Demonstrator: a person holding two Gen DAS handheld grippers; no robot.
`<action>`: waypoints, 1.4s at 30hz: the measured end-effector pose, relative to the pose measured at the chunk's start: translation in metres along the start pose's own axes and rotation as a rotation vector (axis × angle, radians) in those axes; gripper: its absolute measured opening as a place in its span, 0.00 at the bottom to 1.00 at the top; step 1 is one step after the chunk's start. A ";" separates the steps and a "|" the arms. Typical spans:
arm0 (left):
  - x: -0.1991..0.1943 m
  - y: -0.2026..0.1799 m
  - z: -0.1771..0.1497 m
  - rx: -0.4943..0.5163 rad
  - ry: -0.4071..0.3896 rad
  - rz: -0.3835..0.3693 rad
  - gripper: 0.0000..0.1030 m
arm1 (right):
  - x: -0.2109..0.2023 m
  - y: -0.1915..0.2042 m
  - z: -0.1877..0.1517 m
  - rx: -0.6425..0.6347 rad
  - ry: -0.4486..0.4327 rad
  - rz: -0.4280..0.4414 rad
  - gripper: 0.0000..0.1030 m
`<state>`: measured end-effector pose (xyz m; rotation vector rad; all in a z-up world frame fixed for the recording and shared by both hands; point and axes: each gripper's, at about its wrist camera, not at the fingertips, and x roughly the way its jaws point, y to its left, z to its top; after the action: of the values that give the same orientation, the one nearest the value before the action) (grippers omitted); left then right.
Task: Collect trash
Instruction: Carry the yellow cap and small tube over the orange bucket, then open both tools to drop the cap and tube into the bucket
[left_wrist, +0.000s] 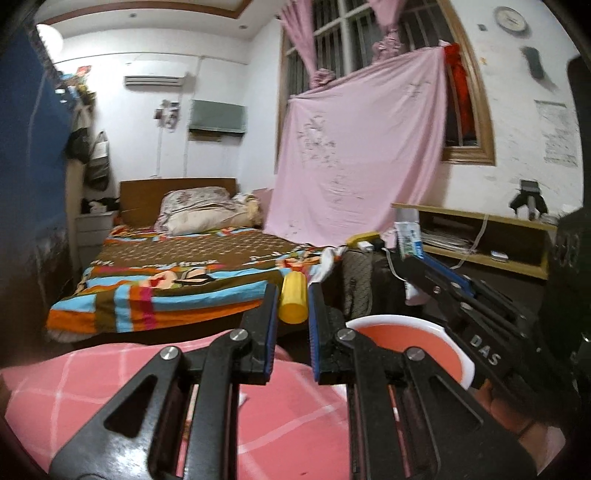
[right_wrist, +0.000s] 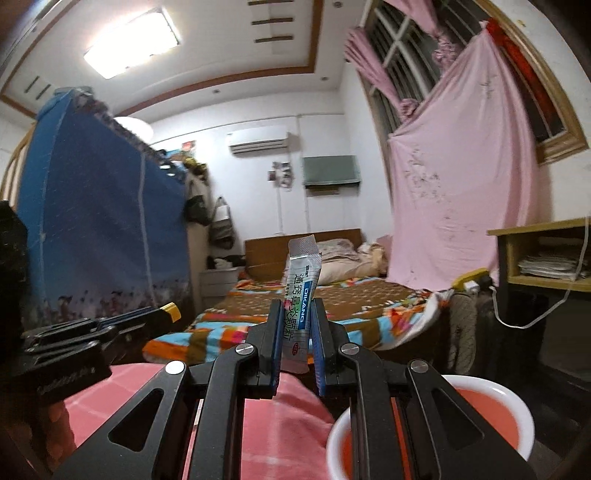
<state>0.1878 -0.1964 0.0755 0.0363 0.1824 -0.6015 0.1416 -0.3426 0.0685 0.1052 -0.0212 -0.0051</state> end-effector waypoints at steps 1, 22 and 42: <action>0.003 -0.004 -0.001 0.004 0.005 -0.014 0.00 | 0.000 -0.005 0.000 0.007 0.004 -0.014 0.12; 0.101 -0.050 -0.029 -0.085 0.342 -0.215 0.00 | 0.015 -0.077 -0.024 0.169 0.224 -0.231 0.13; 0.141 -0.060 -0.045 -0.149 0.563 -0.249 0.01 | 0.024 -0.094 -0.039 0.235 0.353 -0.300 0.15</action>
<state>0.2604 -0.3210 0.0065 0.0387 0.7856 -0.8151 0.1658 -0.4324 0.0201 0.3424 0.3481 -0.2839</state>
